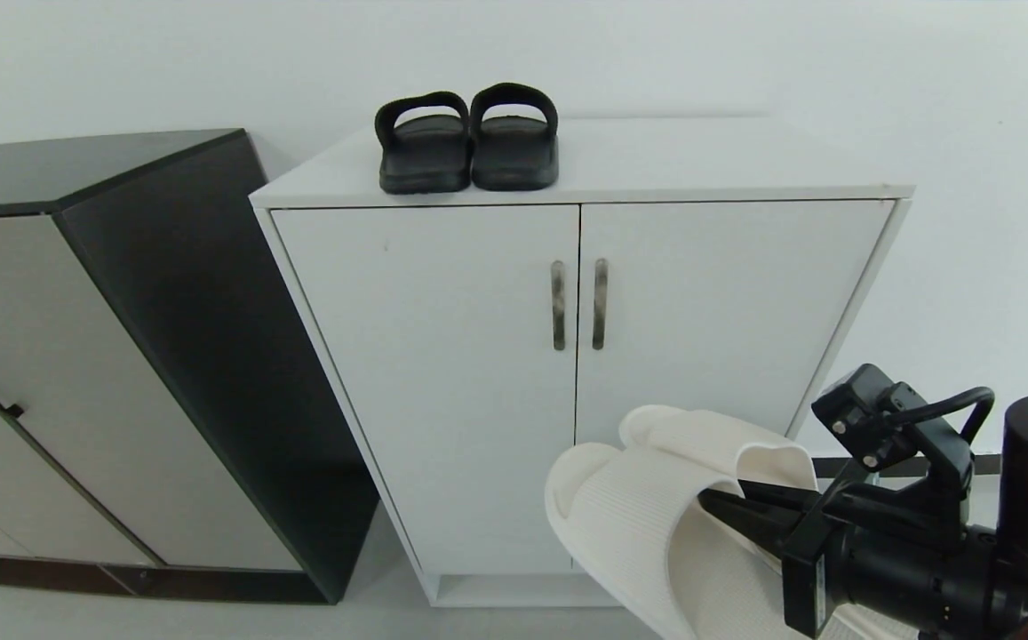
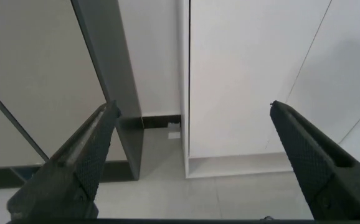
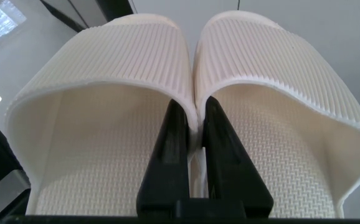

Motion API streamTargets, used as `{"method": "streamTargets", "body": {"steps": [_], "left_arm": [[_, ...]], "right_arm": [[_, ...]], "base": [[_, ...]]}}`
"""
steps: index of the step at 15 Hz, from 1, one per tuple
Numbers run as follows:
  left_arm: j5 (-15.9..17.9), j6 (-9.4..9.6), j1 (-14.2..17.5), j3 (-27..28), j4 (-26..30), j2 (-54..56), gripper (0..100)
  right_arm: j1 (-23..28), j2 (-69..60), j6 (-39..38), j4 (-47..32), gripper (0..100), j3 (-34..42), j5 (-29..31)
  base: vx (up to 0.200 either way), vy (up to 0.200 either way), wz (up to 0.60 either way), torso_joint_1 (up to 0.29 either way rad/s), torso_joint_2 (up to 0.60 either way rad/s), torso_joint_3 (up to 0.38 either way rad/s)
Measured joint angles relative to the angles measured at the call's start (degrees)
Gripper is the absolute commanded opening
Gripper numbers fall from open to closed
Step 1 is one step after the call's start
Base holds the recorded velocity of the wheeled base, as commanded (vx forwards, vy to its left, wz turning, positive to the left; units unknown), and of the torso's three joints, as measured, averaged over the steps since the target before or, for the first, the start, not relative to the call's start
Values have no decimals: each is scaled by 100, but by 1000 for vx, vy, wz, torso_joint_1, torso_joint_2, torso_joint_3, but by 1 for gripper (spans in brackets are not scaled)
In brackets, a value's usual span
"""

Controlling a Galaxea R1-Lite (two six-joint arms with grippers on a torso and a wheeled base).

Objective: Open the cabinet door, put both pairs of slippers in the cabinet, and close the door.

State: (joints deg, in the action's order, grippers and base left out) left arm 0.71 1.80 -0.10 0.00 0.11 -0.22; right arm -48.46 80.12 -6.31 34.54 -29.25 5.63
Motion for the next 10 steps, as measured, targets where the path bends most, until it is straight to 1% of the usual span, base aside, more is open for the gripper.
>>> {"method": "streamTargets", "body": {"steps": [2, 4, 6, 7, 8, 9, 10], "left_arm": [[-24, 141, 15, 0, -11, -83, 100], [-13, 156, 30, 7, -13, -165, 100], [7, 317, 30, 29, -16, -217, 100], [16, 319, 26, 46, -4, -241, 100], [63, 284, 21, 179, -4, -311, 100], [169, 254, 20, 361, -11, -455, 100], [347, 224, 17, 540, -29, -708, 100]], "right_arm": [[-16, 10, 38, -7, 0, 1, -9], [-29, 9, 143, -5, 0, 34, -16], [-29, 6, 165, -9, 0, 72, -16], [-33, 6, 167, -13, 0, 83, -24], [-33, 10, 167, -2, 0, 83, -24], [-38, 15, 167, -2, 0, 83, -28], [-38, 17, 167, -5, 0, 85, -28]], "base": [[0, 0, 0, -85, 454, 359], [0, 0, 0, -46, 442, 388], [0, 0, 0, -34, 427, 398], [0, 0, 0, -17, 237, 217], [0, 0, 0, -7, 119, 124], [0, 0, 0, -2, 80, 76], [0, 0, 0, 0, 0, 0]]}}
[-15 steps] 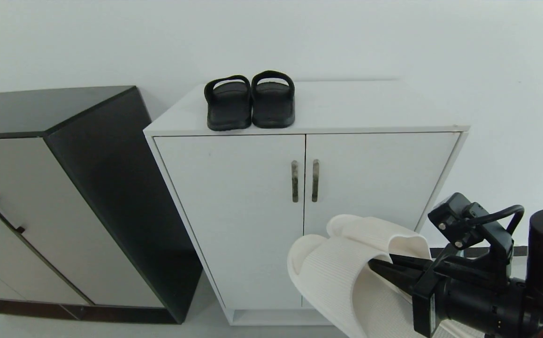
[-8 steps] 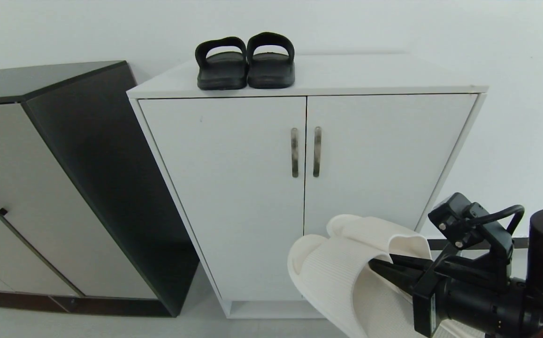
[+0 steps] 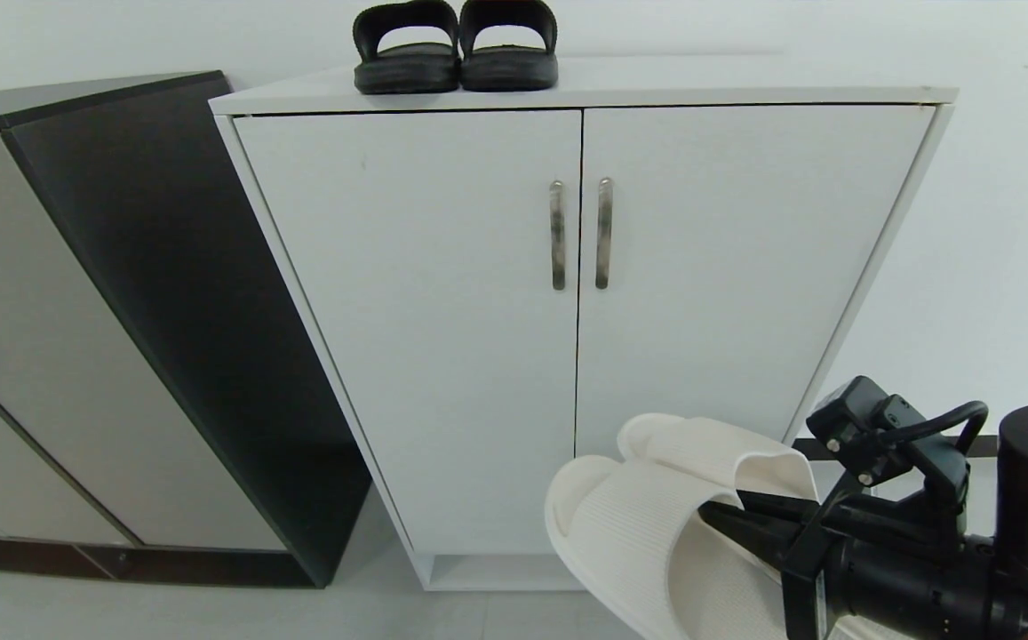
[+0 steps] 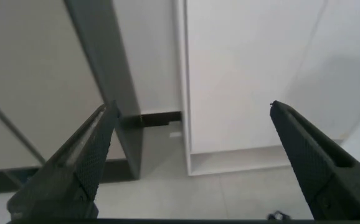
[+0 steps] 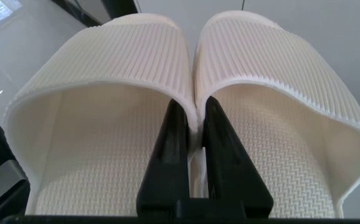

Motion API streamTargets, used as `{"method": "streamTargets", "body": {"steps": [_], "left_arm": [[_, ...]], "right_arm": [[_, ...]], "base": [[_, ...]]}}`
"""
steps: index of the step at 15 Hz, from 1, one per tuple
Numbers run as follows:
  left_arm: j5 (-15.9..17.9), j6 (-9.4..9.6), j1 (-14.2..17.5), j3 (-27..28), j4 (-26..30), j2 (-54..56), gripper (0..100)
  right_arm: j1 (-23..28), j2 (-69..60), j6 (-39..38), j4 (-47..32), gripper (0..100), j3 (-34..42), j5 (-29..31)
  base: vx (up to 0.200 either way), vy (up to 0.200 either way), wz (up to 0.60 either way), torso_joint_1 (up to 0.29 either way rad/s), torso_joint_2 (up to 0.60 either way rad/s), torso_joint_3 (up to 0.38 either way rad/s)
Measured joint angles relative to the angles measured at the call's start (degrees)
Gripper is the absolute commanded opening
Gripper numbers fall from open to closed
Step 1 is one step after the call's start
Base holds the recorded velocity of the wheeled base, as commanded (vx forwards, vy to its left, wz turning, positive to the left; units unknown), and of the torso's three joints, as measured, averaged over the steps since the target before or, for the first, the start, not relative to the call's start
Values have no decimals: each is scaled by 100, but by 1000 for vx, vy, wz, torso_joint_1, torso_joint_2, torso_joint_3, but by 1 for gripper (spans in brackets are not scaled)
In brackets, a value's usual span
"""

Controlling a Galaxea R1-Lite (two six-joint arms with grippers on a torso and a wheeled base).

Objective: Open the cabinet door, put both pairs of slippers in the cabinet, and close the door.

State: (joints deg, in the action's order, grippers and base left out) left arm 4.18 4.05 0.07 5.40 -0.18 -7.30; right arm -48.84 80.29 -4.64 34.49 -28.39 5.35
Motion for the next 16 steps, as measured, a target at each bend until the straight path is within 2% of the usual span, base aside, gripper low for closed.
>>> {"method": "streamTargets", "body": {"steps": [3, 6, 7, 9, 11, 13, 16], "left_arm": [[813, -88, -7, 380, -358, -1193, 100], [1587, -121, -84, 546, -1290, -2400, 100], [1769, -118, -216, 590, -1503, -2693, 100], [1855, -126, -683, 763, -1574, -3056, 100], [1862, -137, -1211, 1212, -1607, -3515, 100], [1853, -138, -1577, 1637, -1620, -4000, 100], [1556, -241, -2289, 2293, -1637, -4804, 100]], "right_arm": [[0, -5, 2, -2, 0, 6, 1], [0, -5, 66, -2, 0, 23, 4], [0, -2, 82, 11, 0, 26, 1], [0, -2, 79, 65, 0, 28, 1], [-2, 0, 93, 84, 0, 30, 4], [-4, 22, 163, 87, 0, 54, 4], [-4, 119, 137, 123, 0, 59, 1]], "base": [[0, 0, 0, 0, 0, 0], [0, 0, 0, 0, 0, 0], [0, 0, 0, 0, 0, 0], [0, 0, 0, 0, 0, 0], [0, 0, 0, 0, 0, 0], [0, 0, 0, 0, 0, 0], [0, 0, 0, 0, 0, 0]]}}
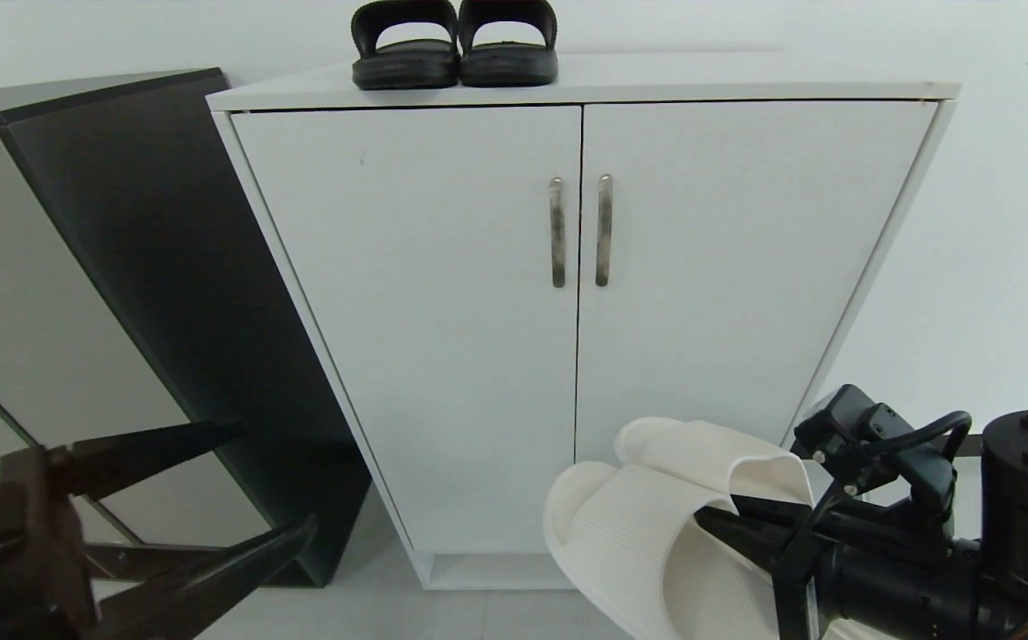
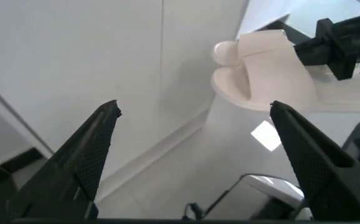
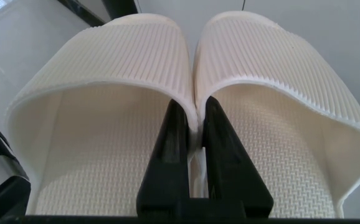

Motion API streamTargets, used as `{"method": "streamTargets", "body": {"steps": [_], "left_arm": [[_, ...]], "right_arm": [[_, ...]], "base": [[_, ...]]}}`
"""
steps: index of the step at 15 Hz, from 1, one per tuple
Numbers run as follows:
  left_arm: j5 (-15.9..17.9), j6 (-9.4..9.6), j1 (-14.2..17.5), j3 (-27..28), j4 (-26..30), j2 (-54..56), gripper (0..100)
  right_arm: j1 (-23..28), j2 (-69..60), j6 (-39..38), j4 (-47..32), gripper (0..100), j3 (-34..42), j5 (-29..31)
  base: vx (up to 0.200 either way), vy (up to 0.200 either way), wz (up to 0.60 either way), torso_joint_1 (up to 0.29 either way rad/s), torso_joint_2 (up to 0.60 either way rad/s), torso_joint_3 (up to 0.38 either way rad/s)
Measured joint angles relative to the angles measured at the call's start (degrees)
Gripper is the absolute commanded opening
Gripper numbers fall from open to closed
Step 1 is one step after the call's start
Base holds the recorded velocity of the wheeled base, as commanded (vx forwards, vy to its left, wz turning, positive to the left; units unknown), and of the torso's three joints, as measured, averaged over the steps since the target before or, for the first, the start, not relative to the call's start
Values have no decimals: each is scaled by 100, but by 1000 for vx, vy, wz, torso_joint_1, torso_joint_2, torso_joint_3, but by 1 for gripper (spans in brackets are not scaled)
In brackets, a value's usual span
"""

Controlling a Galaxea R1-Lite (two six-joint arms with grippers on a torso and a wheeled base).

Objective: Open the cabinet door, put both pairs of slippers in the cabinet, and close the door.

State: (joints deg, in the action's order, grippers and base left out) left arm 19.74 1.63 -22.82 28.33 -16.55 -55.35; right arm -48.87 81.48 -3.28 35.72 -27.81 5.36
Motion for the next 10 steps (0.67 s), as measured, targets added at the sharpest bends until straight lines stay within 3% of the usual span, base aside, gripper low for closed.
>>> {"method": "streamTargets", "body": {"steps": [3, 6, 10], "left_arm": [[-338, -278, -779, 631, 6, -629, 100], [-389, -513, -1375, 1527, 11, -1375, 100], [-360, -1135, -1965, 2856, -271, -2665, 100]], "right_arm": [[1, 57, 2, 30, 0, 0, -9], [1, 77, -2, 29, 0, 9, -135], [-7, 129, 17, 29, 0, 39, -180]], "base": [[0, 0, 0, 0, 0, 0], [0, 0, 0, 0, 0, 0], [0, 0, 0, 0, 0, 0]]}}
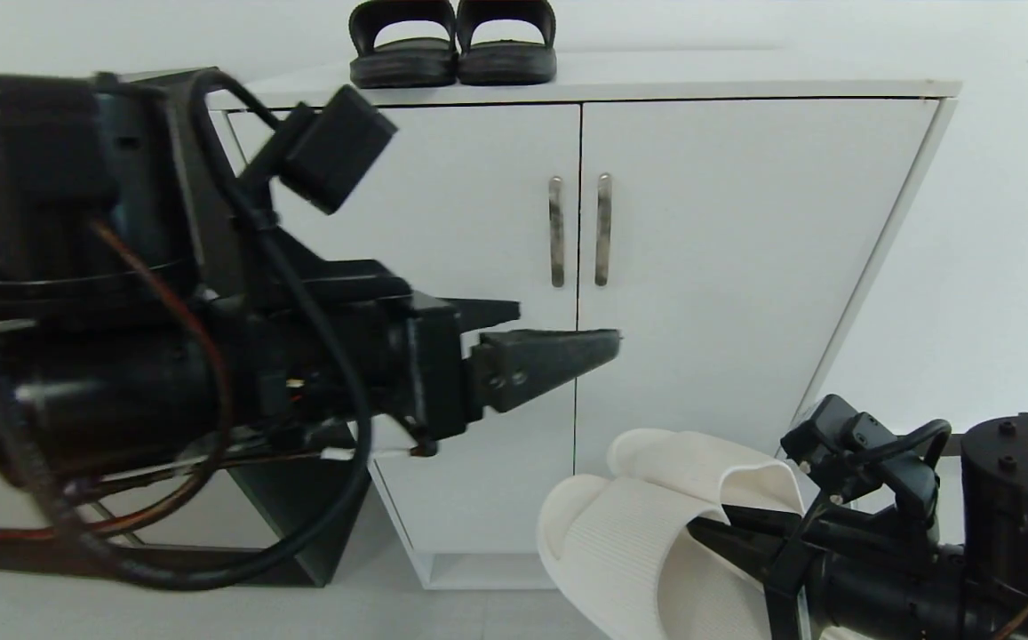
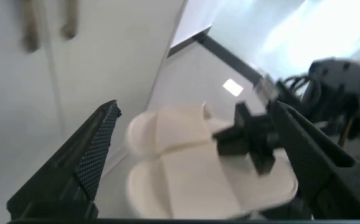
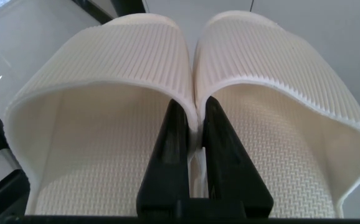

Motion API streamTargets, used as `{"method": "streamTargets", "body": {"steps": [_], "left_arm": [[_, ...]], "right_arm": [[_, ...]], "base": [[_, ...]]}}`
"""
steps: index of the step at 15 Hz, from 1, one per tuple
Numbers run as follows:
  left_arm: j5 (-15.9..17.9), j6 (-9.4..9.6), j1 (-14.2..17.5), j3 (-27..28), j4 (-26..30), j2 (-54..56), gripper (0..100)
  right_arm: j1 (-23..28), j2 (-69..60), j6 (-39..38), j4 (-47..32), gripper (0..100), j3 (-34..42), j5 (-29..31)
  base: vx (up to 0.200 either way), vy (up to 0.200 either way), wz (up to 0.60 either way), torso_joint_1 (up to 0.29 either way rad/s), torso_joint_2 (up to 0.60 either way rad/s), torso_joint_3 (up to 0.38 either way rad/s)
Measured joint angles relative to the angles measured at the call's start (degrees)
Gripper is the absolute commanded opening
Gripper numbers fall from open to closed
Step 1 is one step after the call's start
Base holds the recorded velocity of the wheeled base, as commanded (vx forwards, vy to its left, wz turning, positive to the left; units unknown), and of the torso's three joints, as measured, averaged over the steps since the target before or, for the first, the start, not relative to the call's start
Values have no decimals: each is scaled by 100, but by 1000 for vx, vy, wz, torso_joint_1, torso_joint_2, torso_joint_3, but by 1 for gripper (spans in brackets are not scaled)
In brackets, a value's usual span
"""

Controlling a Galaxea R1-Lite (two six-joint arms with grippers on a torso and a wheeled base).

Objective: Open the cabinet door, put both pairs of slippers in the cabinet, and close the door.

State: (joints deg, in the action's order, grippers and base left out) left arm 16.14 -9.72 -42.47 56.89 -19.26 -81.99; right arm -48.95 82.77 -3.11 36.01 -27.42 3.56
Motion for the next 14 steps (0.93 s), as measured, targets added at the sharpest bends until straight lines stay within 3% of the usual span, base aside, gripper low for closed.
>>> {"method": "streamTargets", "body": {"steps": [2, 4, 6, 12, 14], "left_arm": [[72, -240, -160, 449, -471, -621, 100], [438, -574, -265, 931, -573, -1012, 100], [482, -629, -258, 1301, -580, -1293, 100], [39, -525, 46, 1987, -573, -1790, 100], [-366, -145, 118, 2092, -567, -1925, 100]], "right_arm": [[-83, 33, 11, 37, 0, 33, 0], [-118, 52, 5, 66, 0, 61, -4], [-129, 66, 5, 68, 0, 72, -4], [-129, 68, 10, 69, 0, 79, 2], [-129, 66, 10, 69, 0, 82, 2]], "base": [[0, 0, 0, 0, 0, 0], [0, 0, 0, 0, 0, 0], [0, 0, 0, 0, 0, 0], [0, 0, 0, 0, 0, 0], [0, 0, 0, 0, 0, 0]]}}
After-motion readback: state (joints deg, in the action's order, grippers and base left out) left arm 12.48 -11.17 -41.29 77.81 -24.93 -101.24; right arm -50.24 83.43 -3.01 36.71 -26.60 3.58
